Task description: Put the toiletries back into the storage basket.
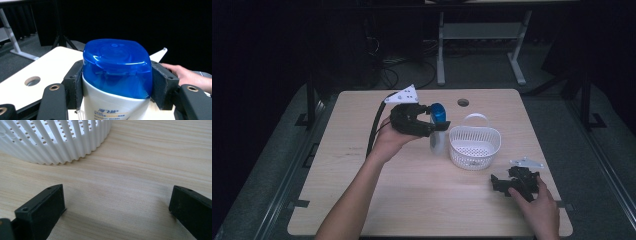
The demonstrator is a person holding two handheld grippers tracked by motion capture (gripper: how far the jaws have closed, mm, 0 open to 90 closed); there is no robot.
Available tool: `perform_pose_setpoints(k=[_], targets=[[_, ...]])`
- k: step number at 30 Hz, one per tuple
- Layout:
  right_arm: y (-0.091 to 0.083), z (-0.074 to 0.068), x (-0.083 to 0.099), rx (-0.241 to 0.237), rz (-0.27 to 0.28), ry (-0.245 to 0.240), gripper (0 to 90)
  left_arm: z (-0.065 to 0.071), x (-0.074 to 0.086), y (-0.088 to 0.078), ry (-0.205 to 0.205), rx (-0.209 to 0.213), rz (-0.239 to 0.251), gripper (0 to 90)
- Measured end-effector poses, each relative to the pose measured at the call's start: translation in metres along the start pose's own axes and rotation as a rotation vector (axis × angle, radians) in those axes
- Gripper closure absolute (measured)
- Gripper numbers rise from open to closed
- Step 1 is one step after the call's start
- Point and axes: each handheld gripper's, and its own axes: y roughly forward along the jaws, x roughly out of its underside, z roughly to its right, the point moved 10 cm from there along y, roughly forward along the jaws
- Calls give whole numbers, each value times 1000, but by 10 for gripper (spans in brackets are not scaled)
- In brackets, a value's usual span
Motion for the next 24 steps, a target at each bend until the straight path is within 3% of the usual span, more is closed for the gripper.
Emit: perform_pose_setpoints(k=[12, 19, 24], targets=[[0, 0, 0, 0, -1, 0, 0, -6, -29, 18, 15, 17, 30, 375], [0, 0, 0, -1, -1, 0, 0, -7, -36, 33, 13, 37, 41, 375], [0, 0, 0, -1, -1, 0, 0, -7, -32, 45, 21, 44, 26, 375]])
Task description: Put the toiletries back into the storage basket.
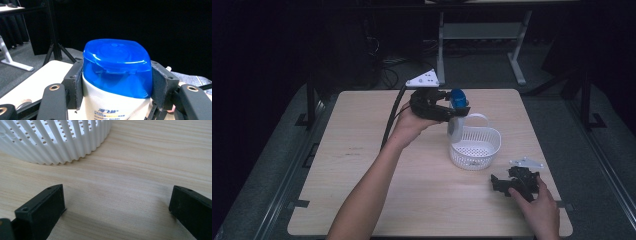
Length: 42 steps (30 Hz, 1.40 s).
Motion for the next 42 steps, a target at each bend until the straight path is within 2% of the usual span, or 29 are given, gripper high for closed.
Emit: perform_pose_setpoints(k=[7, 20, 36, 42], targets=[[0, 0, 0, 0, -1, 1, 0, -4, 7, 14, -15, -2, -6, 375], [0, 0, 0, -1, 0, 2, 0, -10, 18, 28, -33, -5, -4, 375], [0, 0, 0, 0, 0, 2, 0, -19, 52, 38, -36, -20, -10, 374], [0, 0, 0, 0, 0, 2, 0, -19, 64, 43, -36, -18, -21, 374]])
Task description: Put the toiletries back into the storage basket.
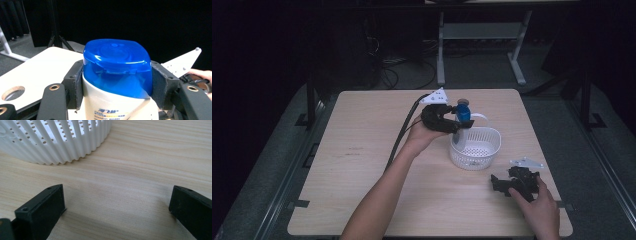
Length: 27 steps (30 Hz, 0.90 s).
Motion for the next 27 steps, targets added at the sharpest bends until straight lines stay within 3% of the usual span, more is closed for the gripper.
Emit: perform_pose_setpoints(k=[27], targets=[[0, 0, 0, 0, 1, -1, 0, 2, 39, 16, -12, 0, -43, 373]])
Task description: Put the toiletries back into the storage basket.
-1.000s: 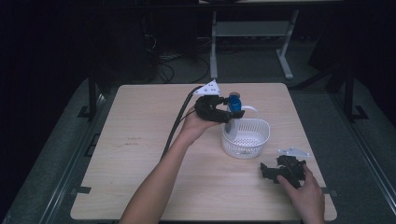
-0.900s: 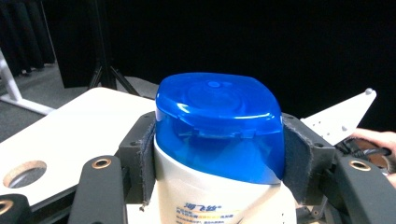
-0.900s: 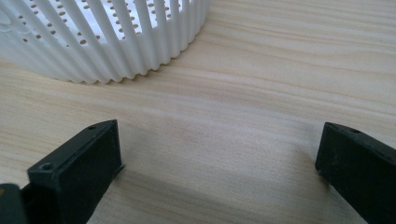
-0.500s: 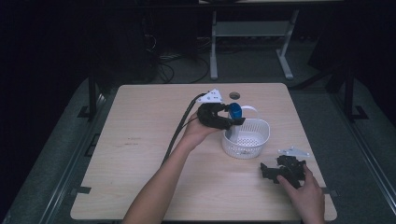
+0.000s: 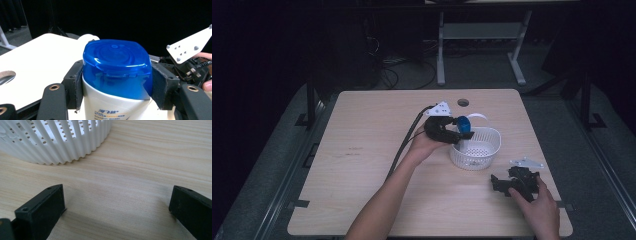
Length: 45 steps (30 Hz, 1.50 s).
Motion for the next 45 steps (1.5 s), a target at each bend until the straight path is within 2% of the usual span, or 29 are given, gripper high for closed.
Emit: perform_pose_setpoints(k=[10, 19, 24, 30, 34, 38, 45], targets=[[0, 0, 0, 0, 0, 0, 0, 1, 7, 3, 18, -8, -27, 372], [0, 0, 0, 0, 0, 0, 0, 2, 9, 3, 15, -7, -20, 370], [0, 0, 0, 0, 0, 0, 0, 3, 10, 3, 4, 2, 6, 366], [0, 0, 0, 0, 0, -1, 0, 3, 10, 2, -2, 1, 4, 277], [0, 0, 0, 0, 0, 0, 0, 3, 9, -2, -1, -2, -1, 200], [0, 0, 0, -1, -1, -2, 0, 4, 11, -12, 10, -27, -28, 154], [0, 0, 0, -1, 1, 2, 0, -1, 15, -34, 15, -69, -64, 141]])
